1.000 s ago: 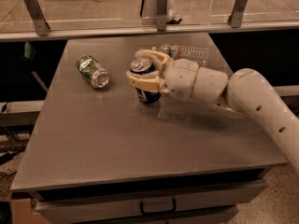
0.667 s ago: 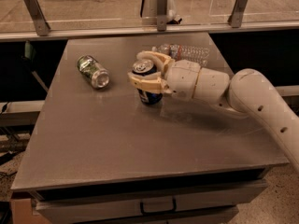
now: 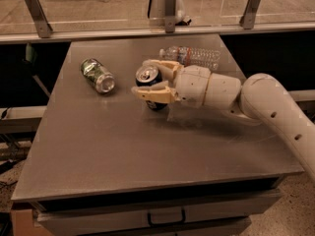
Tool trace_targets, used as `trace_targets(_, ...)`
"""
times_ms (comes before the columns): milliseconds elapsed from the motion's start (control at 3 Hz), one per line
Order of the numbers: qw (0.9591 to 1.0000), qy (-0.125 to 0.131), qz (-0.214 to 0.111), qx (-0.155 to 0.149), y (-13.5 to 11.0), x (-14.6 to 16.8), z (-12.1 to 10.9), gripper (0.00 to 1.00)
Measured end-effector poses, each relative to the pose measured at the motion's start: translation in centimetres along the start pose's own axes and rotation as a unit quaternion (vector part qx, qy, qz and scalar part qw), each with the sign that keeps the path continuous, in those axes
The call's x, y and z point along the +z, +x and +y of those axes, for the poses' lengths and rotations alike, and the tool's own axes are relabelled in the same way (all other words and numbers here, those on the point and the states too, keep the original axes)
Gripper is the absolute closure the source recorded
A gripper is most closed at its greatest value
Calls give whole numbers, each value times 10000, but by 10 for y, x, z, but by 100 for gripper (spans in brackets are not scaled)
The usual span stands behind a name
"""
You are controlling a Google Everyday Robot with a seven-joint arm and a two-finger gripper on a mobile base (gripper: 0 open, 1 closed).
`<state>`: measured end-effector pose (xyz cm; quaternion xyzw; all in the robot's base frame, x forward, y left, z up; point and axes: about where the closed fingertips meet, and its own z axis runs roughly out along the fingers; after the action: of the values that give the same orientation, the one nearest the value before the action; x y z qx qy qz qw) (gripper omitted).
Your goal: Place pepsi can upright
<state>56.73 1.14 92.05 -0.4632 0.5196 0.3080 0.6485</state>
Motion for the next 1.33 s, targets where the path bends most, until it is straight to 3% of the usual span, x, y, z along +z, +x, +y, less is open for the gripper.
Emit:
trace_targets(333, 9998, 143, 92, 45, 1, -9, -1, 0)
trace_targets(667, 9984, 529, 200, 18, -13, -32, -13, 0)
trace_targets(1000, 9942, 1024, 316, -130, -41, -71, -26, 0)
trace_targets(1333, 9871, 1504, 468, -280, -78, -124, -31, 0)
